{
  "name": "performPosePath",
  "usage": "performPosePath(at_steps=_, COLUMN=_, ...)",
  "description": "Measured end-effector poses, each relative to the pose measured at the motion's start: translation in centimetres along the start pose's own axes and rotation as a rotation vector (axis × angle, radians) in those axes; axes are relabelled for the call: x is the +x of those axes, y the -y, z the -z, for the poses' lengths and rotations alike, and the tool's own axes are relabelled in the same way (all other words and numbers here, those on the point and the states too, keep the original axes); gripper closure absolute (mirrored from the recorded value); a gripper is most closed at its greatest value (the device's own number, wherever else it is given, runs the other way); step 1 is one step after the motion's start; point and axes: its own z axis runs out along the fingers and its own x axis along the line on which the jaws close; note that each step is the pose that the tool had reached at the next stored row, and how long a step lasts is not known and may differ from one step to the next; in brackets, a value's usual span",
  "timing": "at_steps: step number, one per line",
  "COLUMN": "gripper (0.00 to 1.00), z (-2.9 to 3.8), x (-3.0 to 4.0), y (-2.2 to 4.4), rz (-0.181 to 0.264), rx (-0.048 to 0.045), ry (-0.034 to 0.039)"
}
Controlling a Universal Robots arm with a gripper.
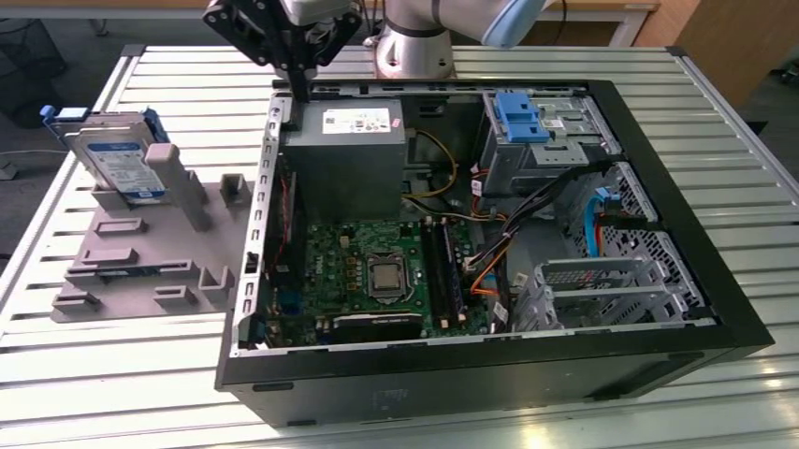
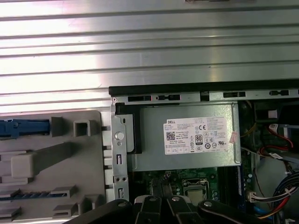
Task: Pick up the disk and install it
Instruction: 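Reach for the disk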
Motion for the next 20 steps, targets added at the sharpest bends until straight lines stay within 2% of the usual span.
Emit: performPosePath(at_steps=20, gripper=0.89, z=-0.08, x=0.66, y=0.05, rz=0.000, rx=0.0001, ry=0.0000)
